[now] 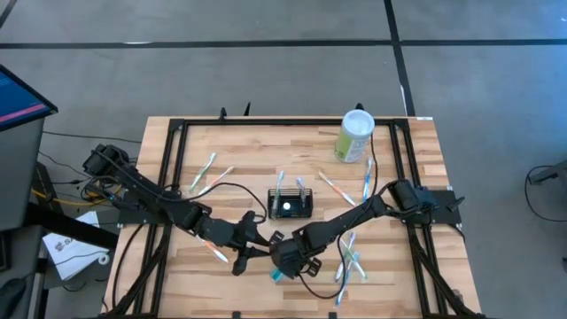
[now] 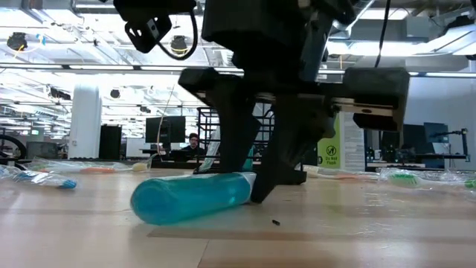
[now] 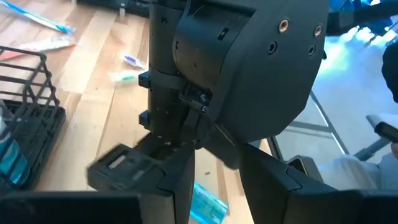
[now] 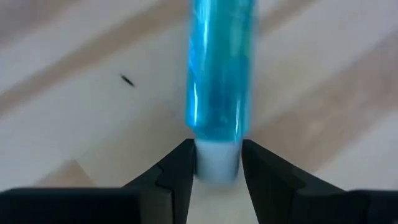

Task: Pick & Place toothbrushing station
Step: Put the mouthwash bottle into the middle compartment of the organizer

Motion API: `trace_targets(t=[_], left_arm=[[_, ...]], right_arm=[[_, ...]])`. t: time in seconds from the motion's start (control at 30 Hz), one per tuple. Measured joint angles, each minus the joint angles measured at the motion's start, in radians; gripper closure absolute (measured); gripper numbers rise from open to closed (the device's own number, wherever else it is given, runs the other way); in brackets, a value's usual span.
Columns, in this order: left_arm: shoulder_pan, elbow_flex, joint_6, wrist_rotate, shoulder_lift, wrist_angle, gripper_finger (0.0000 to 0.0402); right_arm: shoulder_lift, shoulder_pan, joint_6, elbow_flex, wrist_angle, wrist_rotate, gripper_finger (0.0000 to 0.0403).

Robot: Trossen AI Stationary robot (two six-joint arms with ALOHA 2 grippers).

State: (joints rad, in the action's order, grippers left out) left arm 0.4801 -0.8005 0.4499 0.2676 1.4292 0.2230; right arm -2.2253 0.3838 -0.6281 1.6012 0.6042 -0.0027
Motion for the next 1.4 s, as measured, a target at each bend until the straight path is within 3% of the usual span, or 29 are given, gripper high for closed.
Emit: trace_targets(t=[0.3,0.63,1.0,1.17,1.4], left_arm=[[-0.001,-0.001,0.003,0.005,0.000,-0.005,0.0285],[0.001,-0.001,0.011,-0.006,-0.001,-0.006,0.0285],[0.000,-0.005,0.032,-0.031,-0.003,0.003,0.0285],[-0.006,-0.013,0.044,-0.002,-0.009,0.035,0.0285],[-0.012,-0.010,0.040,-0.019,-0.010,0.017,0.0285]], right_arm=[[0.000,0.005,0.036,-0.001,0.008,-0.001,0.0319],[-0.005,0.013,0.163,0.072,0.122,0.006,0.0317],[-0.006,0.032,0.270,0.159,0.306,0.128,0.0317],[-0.010,0.048,0.313,0.193,0.428,0.233,0.0317],[0.046,0.065,0.389,0.200,0.525,0.315,0.0316]])
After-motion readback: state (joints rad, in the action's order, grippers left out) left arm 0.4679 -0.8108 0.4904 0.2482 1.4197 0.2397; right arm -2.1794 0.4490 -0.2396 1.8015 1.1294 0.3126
